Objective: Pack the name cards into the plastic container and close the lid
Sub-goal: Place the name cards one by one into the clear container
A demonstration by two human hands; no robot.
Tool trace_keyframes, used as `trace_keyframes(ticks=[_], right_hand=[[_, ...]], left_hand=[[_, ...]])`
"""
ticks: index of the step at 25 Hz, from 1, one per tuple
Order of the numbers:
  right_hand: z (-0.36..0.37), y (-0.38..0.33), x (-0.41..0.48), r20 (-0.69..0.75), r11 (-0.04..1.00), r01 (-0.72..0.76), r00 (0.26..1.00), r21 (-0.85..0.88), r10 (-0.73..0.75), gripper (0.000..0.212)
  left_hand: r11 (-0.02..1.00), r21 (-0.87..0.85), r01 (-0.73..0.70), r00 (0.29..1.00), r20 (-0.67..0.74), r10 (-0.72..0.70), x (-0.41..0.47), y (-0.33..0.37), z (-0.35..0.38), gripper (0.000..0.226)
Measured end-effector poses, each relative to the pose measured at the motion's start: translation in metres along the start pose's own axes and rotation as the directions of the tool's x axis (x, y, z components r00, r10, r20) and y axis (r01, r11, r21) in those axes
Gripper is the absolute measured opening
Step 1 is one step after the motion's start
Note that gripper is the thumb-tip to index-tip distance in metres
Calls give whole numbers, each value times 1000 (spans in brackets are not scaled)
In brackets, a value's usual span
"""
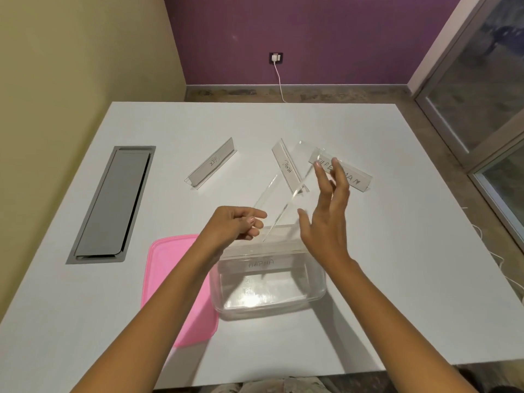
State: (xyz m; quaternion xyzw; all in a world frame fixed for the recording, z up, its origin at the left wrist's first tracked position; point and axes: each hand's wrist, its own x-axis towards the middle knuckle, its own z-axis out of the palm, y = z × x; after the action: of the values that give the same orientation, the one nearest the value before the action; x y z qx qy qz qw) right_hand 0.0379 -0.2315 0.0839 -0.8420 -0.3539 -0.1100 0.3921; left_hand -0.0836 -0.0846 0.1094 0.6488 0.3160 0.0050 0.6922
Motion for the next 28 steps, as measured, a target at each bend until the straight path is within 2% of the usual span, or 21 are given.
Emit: trace_keyframes(ticks=[1, 3, 5, 7, 9, 10, 12, 13, 15, 17, 19, 25, 28], right_hand=[[-4, 1, 3, 12, 989, 89, 996, -117, -88, 100], [-11, 4, 8, 175, 912, 300, 950, -279, -258, 101], [-17, 6, 10, 417, 816, 494, 837, -301, -354, 91], [-21, 7, 7, 569, 781, 578, 735, -238, -370, 75], [-24, 6, -2, 662, 835, 525, 687, -166, -300, 65], [-24, 6, -8, 701, 874, 466, 669, -136, -247, 62], [-21, 6, -21, 792, 950, 297, 601, -92, -111, 60], [-17, 6, -27, 838, 974, 213, 543, -79, -51, 59], [-7, 9, -39, 898, 992, 107, 439, -72, 18, 56], [6, 12, -49, 925, 995, 59, 376, -85, 57, 57], [16, 17, -57, 933, 994, 44, 353, -97, 75, 59], [36, 29, -69, 941, 976, 154, 324, -155, 99, 52], [40, 28, -71, 942, 970, 189, 326, -151, 83, 41]], left_hand=[[998, 58, 13, 1000, 10, -14, -4, 0, -3, 25], [987, 154, 47, 998, 43, -55, -10, -3, -11, 26], [969, 233, 87, 990, 87, -109, -13, -5, -22, 27], [936, 339, 94, 979, 138, -149, -15, -7, -34, 28], [909, 411, 77, 979, 142, -146, -15, -11, -41, 27], [896, 439, 70, 989, 90, -121, -15, -15, -43, 26], [834, 545, 86, 991, -130, -17, -13, -28, -45, 26], [815, 568, 116, 968, -249, 36, -13, -35, -45, 28], [842, 515, 157, 920, -386, 64, -11, -53, -44, 30], [860, 476, 183, 915, -402, 28, -11, -70, -42, 31], [869, 456, 191, 917, -400, 8, -13, -81, -40, 33], [922, 357, 151, 895, -445, 26, -14, -88, -43, 37], [933, 333, 135, 894, -446, 30, -12, -90, -43, 36]])
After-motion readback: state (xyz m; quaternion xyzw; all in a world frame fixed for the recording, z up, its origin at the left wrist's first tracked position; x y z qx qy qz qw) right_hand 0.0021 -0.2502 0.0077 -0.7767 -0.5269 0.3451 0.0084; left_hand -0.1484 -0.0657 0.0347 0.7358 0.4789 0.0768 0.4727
